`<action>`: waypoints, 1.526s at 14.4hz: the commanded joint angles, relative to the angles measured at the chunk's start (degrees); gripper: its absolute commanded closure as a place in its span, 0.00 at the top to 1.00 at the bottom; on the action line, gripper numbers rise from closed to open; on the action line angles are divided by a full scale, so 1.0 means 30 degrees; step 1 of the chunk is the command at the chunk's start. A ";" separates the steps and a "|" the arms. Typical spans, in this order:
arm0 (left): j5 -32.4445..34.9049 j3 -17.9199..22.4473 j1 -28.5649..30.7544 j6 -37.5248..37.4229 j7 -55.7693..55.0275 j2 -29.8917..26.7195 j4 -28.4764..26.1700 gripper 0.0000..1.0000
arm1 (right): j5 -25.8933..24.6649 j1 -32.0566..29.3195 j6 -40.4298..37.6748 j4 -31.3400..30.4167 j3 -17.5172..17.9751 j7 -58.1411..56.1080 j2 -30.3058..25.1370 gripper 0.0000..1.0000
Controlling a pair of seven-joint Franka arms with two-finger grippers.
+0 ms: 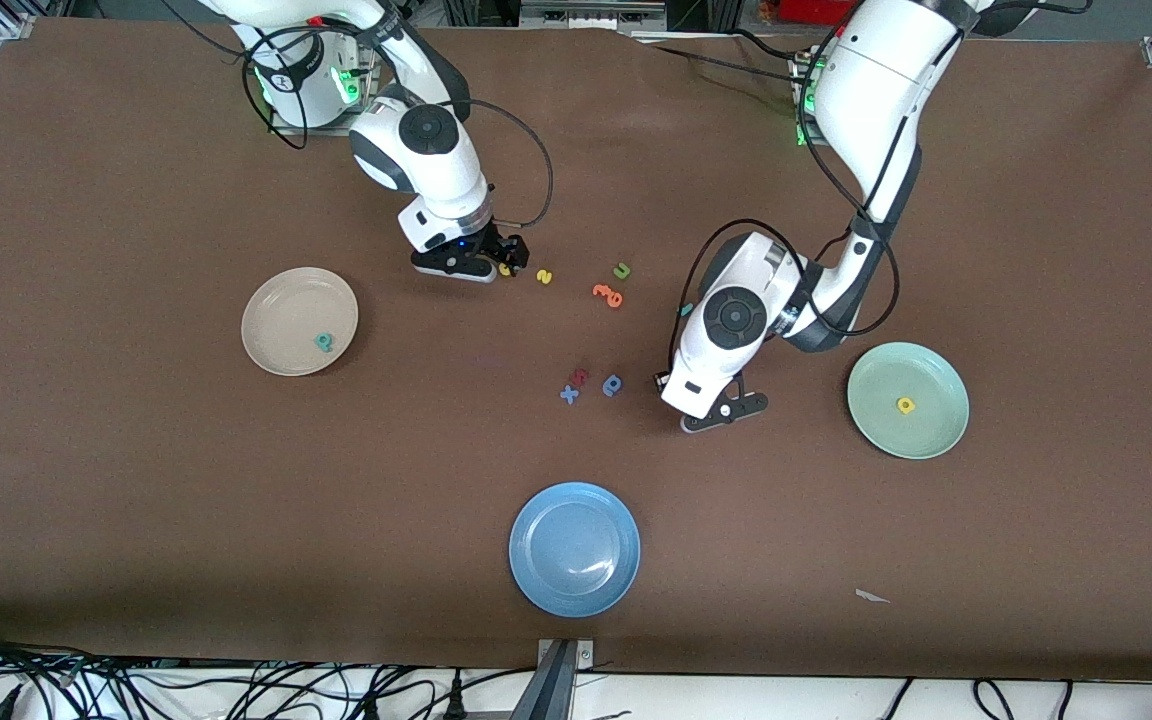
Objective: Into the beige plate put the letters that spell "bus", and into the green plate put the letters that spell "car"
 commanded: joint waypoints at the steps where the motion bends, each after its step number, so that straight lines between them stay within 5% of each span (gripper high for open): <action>1: 0.0446 -0.0122 0.1730 -0.2379 0.3879 -0.0533 0.0624 0.13 | -0.0418 0.1088 0.1350 0.0060 -0.1096 0.0670 0.0986 1.00; 7: 0.2698 -0.0092 0.4750 -0.6134 1.1970 -0.1326 0.0448 0.14 | -0.3200 0.1178 0.1790 0.0060 -0.1743 0.2132 0.1866 0.99; 14: 0.3140 -0.0092 0.7474 -0.5936 1.7661 -0.1850 -0.0718 0.14 | -0.4669 0.1852 0.2144 0.0324 -0.1919 0.4274 0.2541 0.94; 16: 0.3141 -0.0122 0.8149 -0.4068 1.8161 -0.2698 -0.2442 0.14 | -0.4786 0.1852 0.2144 0.0324 -0.1949 0.4275 0.2541 0.84; 20: 0.3141 -0.0122 0.9173 0.0065 1.8892 -0.3931 -0.5814 0.18 | -0.5341 0.1852 0.2174 0.0324 -0.2066 0.4304 0.2541 0.51; 21: 0.3141 -0.0151 0.9612 0.0712 1.9330 -0.4079 -0.6227 0.23 | -0.5372 0.1852 0.2174 0.0324 -0.2153 0.4304 0.2541 0.43; 22: 0.3141 -0.0151 0.9791 0.0950 1.9683 -0.4109 -0.6405 0.40 | -0.5372 0.1852 0.2203 0.0324 -0.2154 0.4275 0.2541 0.34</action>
